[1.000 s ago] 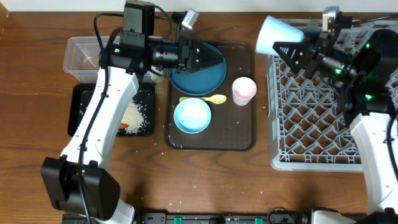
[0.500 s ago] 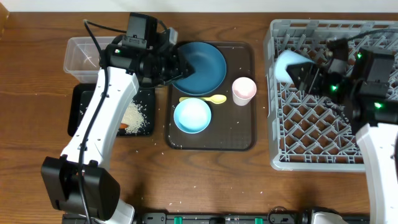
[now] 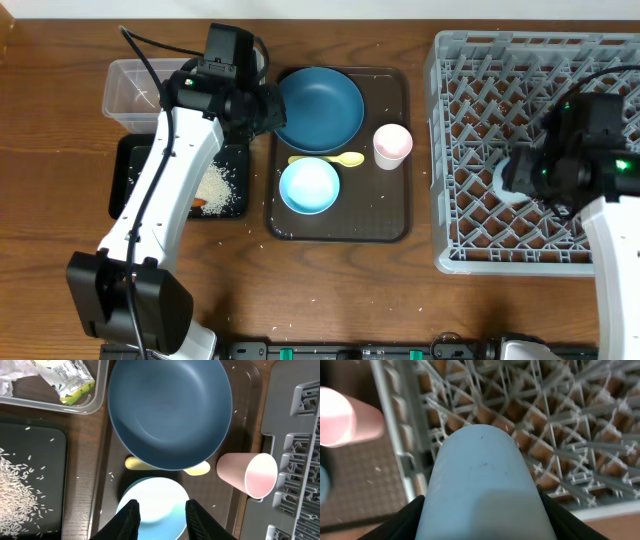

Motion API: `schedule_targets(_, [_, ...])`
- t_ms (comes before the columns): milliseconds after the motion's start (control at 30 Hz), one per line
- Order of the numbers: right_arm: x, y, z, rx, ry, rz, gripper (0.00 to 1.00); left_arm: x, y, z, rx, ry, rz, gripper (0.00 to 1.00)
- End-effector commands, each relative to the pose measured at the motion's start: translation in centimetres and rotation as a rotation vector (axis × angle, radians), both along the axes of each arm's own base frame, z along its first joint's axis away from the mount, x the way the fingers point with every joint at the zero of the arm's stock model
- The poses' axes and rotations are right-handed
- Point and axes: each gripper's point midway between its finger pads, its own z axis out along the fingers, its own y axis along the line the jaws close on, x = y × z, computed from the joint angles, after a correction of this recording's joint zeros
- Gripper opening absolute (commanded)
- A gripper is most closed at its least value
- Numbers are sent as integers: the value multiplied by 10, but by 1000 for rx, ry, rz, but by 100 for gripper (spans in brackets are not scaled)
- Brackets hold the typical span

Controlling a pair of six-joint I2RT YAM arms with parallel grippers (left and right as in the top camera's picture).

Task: Sort waste into correct bins and load items into the dishwasher rack
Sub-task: 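Carry the blue cup with the right gripper and place it in the rack, then reach the left gripper to the pink cup and grasp it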

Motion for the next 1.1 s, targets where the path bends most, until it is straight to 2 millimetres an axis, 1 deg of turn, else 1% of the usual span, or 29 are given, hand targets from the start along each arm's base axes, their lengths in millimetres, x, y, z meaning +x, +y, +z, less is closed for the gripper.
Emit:
schedule_targets(0, [0,-2,-11,-48,67,19,40,-1,5,-2,30,-1,-3,33])
schedule_targets(167, [-3,-7,-27,-81,145,1,40,-2,5,-2,31,3,-3,33])
schedule_targets(400, [-7,-7,-61,-68,263,-12,41,-5,5,-4,34,16,-3,33])
schedule_targets(600, [-5,-7,-78,-60,319,-35,45,-6,5,-4,35,23,-6,33])
schedule_targets(667, [-5,-7,-83,-57,338,-39,52,-8,3,-5,35,25,-11,33])
schedule_targets(733, [-5,-6,-87,-52,351,-40,57,-9,-1,-5,36,25,-22,33])
schedule_targets(833, [-4,-2,-89,-29,355,-36,75,-11,-14,-6,51,9,-92,33])
schedule_targets(867, [-4,-1,-89,-20,351,-34,85,-12,-19,-7,57,4,-118,33])
schedule_targets(900, [-2,2,-88,-3,342,-31,92,-13,-26,-8,64,-4,-153,33])
schedule_targets(933, [1,4,-86,11,334,-28,96,-14,-33,-10,69,-8,-179,33])
schedule_targets(967, [4,6,-82,23,322,-25,99,-15,-40,-10,67,-13,-195,33])
schedule_targets(1033, [11,9,-74,37,295,-12,99,-14,-55,-13,64,-27,-229,34])
schedule_targets(1067, [16,9,-66,41,276,-10,99,-14,-65,-15,61,-36,-248,34])
